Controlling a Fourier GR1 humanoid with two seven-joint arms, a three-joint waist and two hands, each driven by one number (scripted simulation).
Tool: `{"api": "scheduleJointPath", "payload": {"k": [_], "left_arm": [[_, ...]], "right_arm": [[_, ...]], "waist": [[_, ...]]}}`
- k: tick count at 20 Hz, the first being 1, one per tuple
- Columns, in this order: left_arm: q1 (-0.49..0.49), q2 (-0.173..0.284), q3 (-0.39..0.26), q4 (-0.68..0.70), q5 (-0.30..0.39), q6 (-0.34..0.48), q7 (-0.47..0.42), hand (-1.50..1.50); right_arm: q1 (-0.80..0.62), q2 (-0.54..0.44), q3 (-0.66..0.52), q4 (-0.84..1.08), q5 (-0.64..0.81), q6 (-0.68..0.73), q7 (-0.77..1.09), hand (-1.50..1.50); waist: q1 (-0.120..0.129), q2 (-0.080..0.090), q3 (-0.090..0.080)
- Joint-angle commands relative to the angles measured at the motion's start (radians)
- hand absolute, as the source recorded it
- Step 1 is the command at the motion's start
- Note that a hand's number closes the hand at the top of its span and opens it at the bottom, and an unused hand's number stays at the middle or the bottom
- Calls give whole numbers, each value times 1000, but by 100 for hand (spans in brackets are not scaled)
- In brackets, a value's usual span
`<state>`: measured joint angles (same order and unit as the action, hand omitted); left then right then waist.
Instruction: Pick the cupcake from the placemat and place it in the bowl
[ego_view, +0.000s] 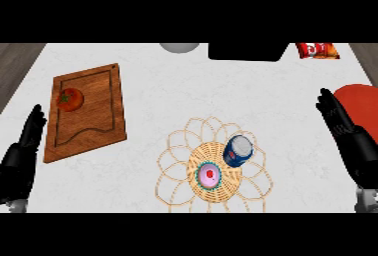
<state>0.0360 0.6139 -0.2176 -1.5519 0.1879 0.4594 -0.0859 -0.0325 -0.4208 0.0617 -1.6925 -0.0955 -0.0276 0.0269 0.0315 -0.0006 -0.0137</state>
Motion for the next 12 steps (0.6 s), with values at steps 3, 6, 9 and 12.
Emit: {"api": "scheduleJointPath", "payload": {"k": [3, 6, 9, 12], "left_arm": [[-88, -95, -40, -15, 44, -53, 33, 0], [-158, -152, -93, -49, 100, -119, 62, 0], [-114, -204, -105, -14, 112, -95, 48, 0], [-118, -220, -116, -10, 103, -90, 48, 0]], "right_arm": [[-51, 125, 265, -31, 139, -12, 112, 150], [-41, 218, 494, -11, 229, 9, 181, 150], [17, 237, 371, -66, 479, -330, 102, -150], [148, 410, 474, -90, 442, -461, -70, -150]], "waist": [[-22, 3, 12], [-15, 7, 10], [-89, -9, 11], [-73, -5, 16]]}}
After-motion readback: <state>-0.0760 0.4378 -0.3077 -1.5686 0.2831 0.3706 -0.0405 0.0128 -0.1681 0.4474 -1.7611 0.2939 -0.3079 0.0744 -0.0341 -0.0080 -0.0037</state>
